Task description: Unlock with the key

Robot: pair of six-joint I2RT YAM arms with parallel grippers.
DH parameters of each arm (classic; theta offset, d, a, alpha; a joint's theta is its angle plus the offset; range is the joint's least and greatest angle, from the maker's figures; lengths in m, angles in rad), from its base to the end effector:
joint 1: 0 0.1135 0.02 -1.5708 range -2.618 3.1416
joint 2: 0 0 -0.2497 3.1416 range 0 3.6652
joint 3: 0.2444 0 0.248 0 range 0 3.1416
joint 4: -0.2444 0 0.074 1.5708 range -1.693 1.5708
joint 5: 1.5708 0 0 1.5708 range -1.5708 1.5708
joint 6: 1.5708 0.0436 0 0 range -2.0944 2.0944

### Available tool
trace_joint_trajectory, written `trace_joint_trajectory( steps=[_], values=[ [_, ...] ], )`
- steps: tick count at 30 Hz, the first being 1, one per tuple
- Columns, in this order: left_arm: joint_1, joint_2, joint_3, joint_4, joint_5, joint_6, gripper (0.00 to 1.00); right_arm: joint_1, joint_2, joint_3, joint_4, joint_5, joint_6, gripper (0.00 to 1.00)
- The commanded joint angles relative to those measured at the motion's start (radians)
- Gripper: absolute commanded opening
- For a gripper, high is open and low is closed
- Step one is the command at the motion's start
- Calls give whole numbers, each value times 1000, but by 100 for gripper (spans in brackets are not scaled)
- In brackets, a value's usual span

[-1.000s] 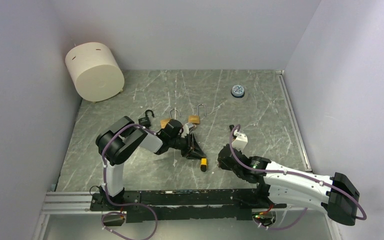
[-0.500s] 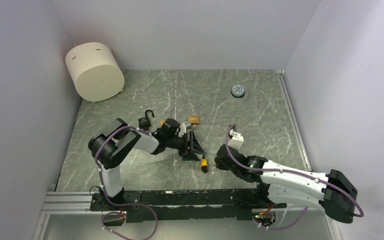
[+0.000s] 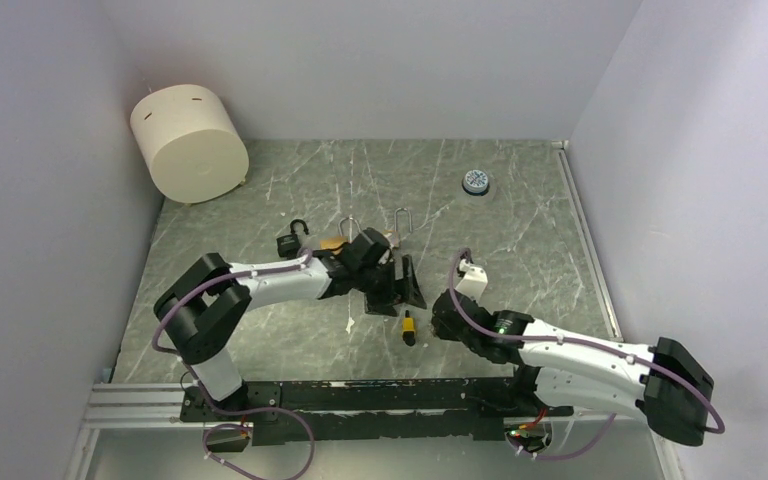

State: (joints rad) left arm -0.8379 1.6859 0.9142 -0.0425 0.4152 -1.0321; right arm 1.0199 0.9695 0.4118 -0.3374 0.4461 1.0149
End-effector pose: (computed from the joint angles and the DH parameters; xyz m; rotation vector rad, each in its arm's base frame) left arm 0.2152 -0.2653 0.1539 -0.0375 2.7611 -1.2241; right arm 0.1132 0.1483 0.1545 0.1842 2.3867 0.4287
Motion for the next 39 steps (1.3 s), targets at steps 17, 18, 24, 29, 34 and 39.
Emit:
trace_joint_trajectory(
  steps=[17,18,24,29,34,39],
  values=[
    [-185,190,315,-477,-299,44,71,-118,-322,-134,-51,5,-15,0],
    [-185,190,315,-473,-296,43,71,-121,-330,-138,-48,0,-19,0],
    [-185,189,320,-471,-289,56,46,-144,-341,-136,-49,-15,-40,0],
    [-185,143,318,-449,-330,97,8,-147,-347,-147,2,-63,-62,0],
    [-178,-12,288,-375,-380,171,3,-160,-416,-174,111,-166,-135,0],
    [-112,-219,223,-281,-359,204,3,-171,-460,-122,153,-244,-211,0]
  ],
)
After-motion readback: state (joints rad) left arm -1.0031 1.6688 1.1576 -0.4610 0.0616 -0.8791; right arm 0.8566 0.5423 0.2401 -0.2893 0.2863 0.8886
